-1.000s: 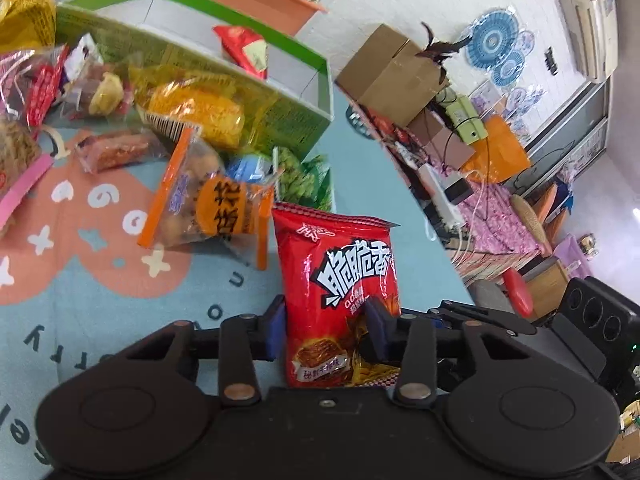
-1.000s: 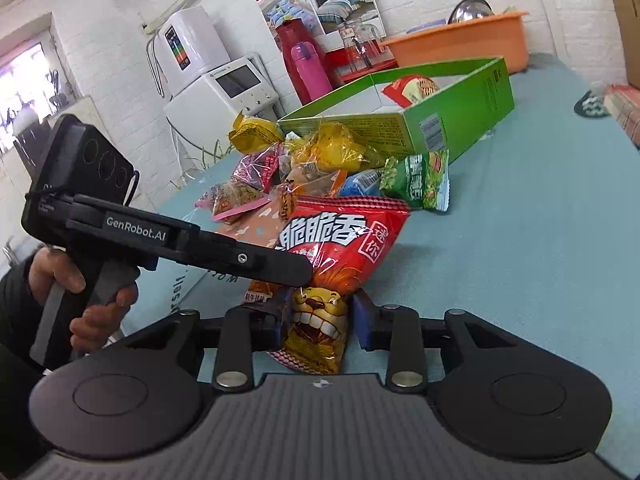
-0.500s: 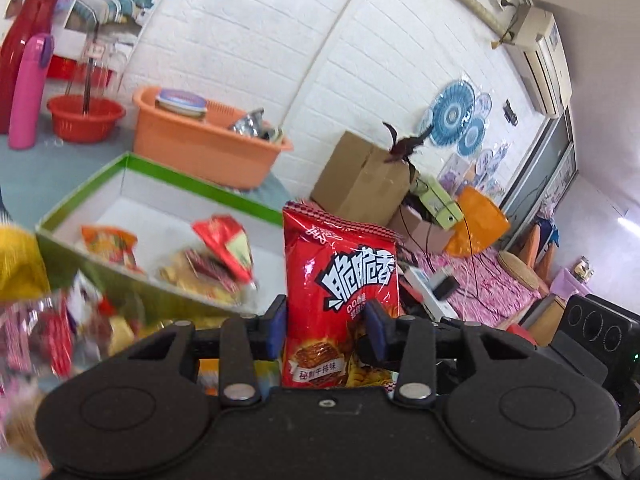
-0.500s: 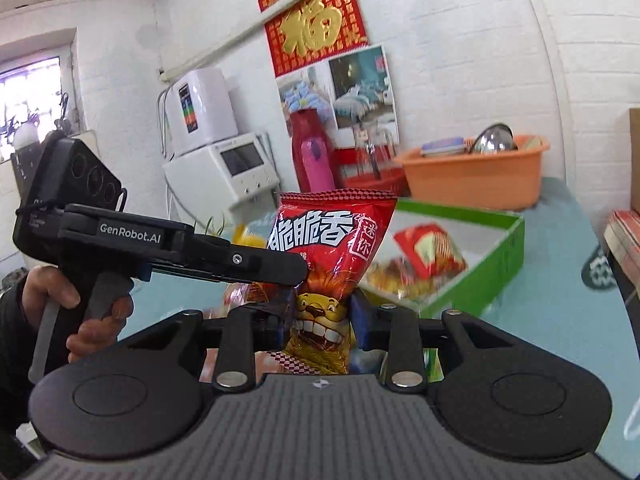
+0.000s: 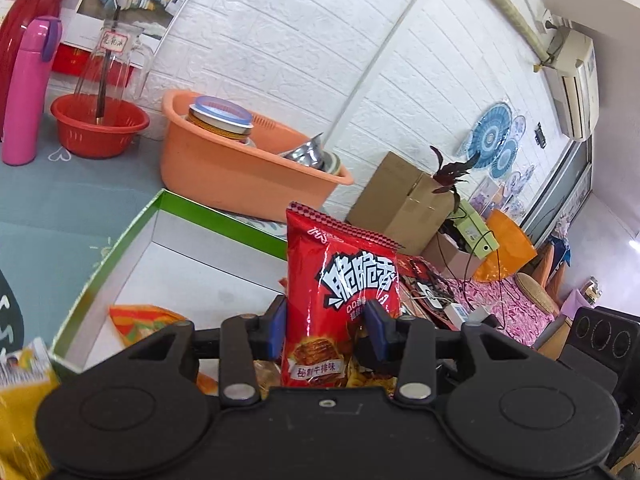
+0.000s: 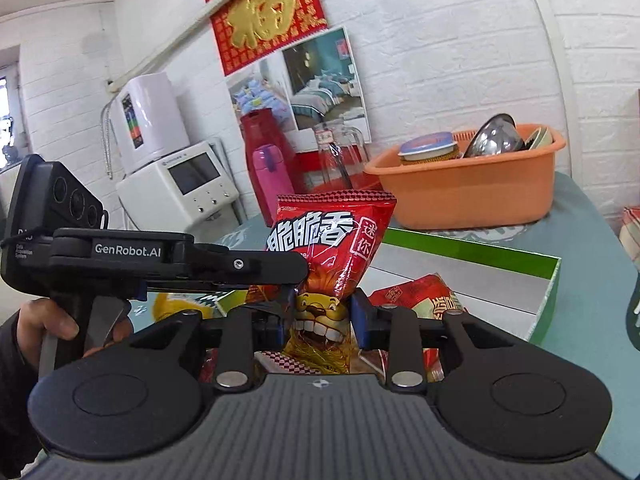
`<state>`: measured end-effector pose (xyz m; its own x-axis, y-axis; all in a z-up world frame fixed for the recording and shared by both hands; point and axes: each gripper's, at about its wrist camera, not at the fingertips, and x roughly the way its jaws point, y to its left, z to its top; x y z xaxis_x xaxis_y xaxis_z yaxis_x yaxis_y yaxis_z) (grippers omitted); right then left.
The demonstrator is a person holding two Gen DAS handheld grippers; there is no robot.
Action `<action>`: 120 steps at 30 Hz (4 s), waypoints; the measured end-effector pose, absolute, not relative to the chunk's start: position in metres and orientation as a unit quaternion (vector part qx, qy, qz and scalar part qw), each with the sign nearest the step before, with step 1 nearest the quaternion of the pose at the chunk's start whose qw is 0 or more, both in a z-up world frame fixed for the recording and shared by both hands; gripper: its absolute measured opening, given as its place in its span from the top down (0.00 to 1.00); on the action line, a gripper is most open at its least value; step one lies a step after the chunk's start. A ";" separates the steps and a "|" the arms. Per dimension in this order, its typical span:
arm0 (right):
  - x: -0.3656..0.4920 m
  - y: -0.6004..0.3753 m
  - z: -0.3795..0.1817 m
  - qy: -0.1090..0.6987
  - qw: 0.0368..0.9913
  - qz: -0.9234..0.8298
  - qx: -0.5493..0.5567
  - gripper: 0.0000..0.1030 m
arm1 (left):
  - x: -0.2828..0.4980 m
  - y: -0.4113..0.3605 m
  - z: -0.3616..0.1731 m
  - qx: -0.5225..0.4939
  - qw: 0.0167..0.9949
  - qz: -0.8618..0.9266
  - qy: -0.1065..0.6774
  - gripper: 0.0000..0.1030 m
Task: Organize snacks
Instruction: 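Lower the lion-print bag into the green box and open the left gripper, then move the left gripper back to the pile toward the pink-labelled nut bag, then grasp the pink-labelled nut bag with the left gripper, then carry the nut bag into the green box and open the left gripper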
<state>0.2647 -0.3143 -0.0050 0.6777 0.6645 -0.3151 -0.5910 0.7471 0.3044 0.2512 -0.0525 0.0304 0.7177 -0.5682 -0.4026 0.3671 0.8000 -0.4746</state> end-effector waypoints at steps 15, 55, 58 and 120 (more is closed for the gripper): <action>0.246 -0.279 -0.006 0.201 0.935 0.288 -0.039 0.00 | 0.224 -0.047 0.046 -0.133 0.925 -0.230 0.271 0.00; 0.112 -0.197 -0.045 0.304 0.885 0.347 0.053 0.00 | 0.042 0.091 -0.007 -0.254 0.903 -0.156 0.309 0.00; 0.120 -0.179 -0.049 0.302 0.882 0.360 0.033 0.00 | 0.043 0.098 -0.011 -0.261 0.901 -0.149 0.314 0.00; 0.120 -0.265 0.003 0.161 0.955 0.248 0.001 0.71 | 0.151 -0.045 0.036 -0.211 0.871 -0.352 0.269 0.49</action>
<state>0.1197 -0.2654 0.0030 0.8250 0.4749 -0.3063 -0.4740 0.8766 0.0823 0.1510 -0.0455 0.0363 0.6065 -0.7275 -0.3208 0.5001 0.6627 -0.5574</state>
